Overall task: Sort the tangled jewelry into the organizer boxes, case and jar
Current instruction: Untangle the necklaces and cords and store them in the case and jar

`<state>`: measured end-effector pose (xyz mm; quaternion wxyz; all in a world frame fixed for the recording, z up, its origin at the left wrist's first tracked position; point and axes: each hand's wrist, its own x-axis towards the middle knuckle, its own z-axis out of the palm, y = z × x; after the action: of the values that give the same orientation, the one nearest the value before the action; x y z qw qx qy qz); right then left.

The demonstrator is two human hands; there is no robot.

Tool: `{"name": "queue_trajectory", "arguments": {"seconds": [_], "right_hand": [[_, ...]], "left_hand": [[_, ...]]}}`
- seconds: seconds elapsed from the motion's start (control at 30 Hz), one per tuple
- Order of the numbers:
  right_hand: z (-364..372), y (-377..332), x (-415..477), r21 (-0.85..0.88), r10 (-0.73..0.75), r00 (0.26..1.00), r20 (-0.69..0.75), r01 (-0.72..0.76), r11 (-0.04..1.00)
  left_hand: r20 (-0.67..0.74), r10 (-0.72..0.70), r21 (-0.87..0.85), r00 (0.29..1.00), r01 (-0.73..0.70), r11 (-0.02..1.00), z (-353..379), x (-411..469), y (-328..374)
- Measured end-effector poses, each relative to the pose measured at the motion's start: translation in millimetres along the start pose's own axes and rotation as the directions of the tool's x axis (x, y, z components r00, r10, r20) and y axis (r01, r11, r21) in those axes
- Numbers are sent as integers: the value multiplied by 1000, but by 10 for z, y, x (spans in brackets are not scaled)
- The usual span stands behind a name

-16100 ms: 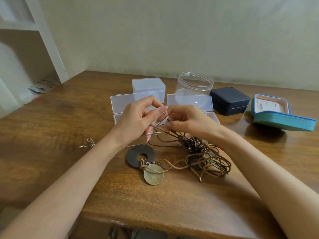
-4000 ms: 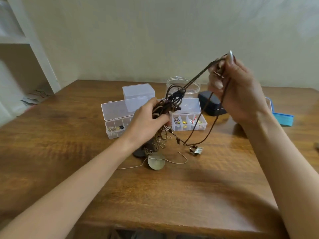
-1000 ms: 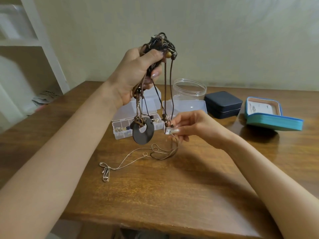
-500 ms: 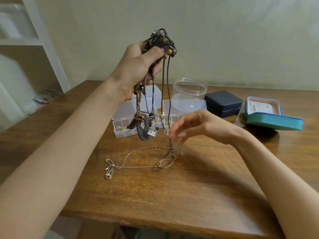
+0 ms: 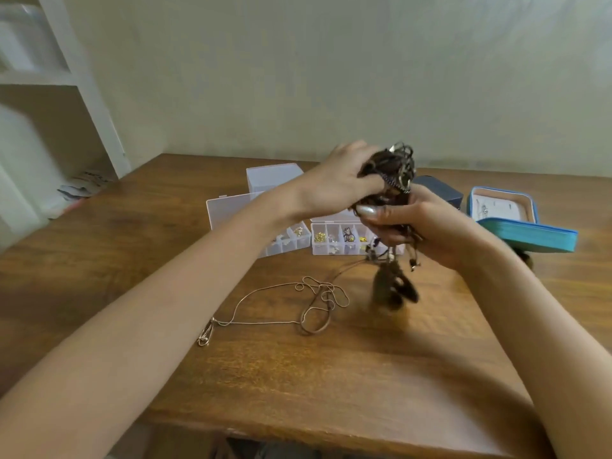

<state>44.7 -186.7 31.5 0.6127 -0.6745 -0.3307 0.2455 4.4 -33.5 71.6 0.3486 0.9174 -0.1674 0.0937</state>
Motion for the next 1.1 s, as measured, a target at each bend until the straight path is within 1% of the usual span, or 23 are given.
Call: {"name": "queue_trajectory", "arguments": {"seconds": [0.1, 0.17, 0.23, 0.33, 0.37, 0.4, 0.43, 0.47, 0.5, 0.53, 0.57, 0.67, 0.73, 0.77, 0.83, 0.87, 0.9, 0.93, 0.97, 1.0, 1.03, 1.07, 1.1], "right_hand": [[-150, -25, -61, -224, 167, 983, 76, -146, 964], [-213, -15, -81, -404, 260, 962, 83, -206, 891], [-248, 5, -74, -522, 340, 936, 96, -244, 817], [-249, 51, -48, -628, 430, 895, 115, -270, 730], [-254, 64, -38, -646, 448, 887, 114, -276, 712], [-260, 74, -25, -655, 457, 883, 108, -283, 700], [-272, 91, -14, -663, 461, 883, 93, -291, 690], [-277, 103, -5, -679, 460, 885, 71, -295, 672], [-283, 120, 3, -707, 455, 889, 47, -292, 644], [-279, 128, 6, -742, 449, 893, 29, -282, 609], [-269, 138, 14, -779, 444, 896, 19, -265, 569], [-230, 149, 23, -869, 418, 908, -36, -235, 435], [-181, 111, 13, -887, 348, 936, -59, -209, 412], [-157, 90, 9, -896, 281, 958, -57, -173, 408], [-87, 56, 5, -916, 84, 996, -17, -49, 398], [-30, 36, 5, -899, -14, 1000, 9, 14, 438], [41, 21, 12, -852, -87, 996, 32, 73, 519], [123, 18, 22, -768, -129, 990, 53, 123, 628], [219, 27, 38, -676, -147, 986, 74, 158, 720], [314, 61, 60, -618, -153, 983, 97, 180, 765], [401, 114, 82, -614, -150, 981, 126, 196, 764], [478, 172, 103, -659, -134, 977, 168, 212, 722], [546, 226, 116, -730, -104, 967, 232, 244, 639]], "left_hand": [[177, -43, -59, 983, 55, 997, -38, -172, -113], [327, -85, -78, 941, 117, 990, -50, -304, -209], [399, -111, -41, 910, 139, 989, -32, -425, -289], [359, -188, 17, 914, 195, 981, -30, -614, -449], [326, -238, 61, 915, 231, 971, -52, -691, -498], [293, -306, 159, 906, 269, 950, -79, -778, -546], [271, -392, 315, 879, 304, 899, -104, -869, -585], [257, -483, 477, 837, 325, 817, -118, -967, -614], [247, -558, 594, 792, 332, 733, -118, -1054, -633], [237, -603, 654, 761, 334, 679, -105, -1121, -647], [220, -614, 665, 758, 344, 663, -87, -1168, -661], [167, -551, 593, 817, 363, 718, -47, -1204, -740], [185, -521, 527, 834, 363, 768, -34, -1198, -804], [193, -509, 498, 839, 363, 788, -31, -1193, -827], [176, -494, 417, 851, 391, 821, -28, -1186, -831], [163, -493, 317, 855, 428, 846, -29, -1177, -812], [160, -491, 158, 856, 469, 869, -28, -1162, -778], [175, -482, -25, 858, 494, 869, -23, -1140, -722], [185, -462, -168, 868, 491, 855, -22, -1114, -674], [162, -440, -244, 883, 468, 850, -19, -1090, -647], [106, -428, -259, 898, 440, 860, -25, -1069, -640], [33, -421, -206, 907, 418, 885, -43, -1051, -641], [-19, -414, -98, 910, 411, 907, -79, -1049, -659]]}}
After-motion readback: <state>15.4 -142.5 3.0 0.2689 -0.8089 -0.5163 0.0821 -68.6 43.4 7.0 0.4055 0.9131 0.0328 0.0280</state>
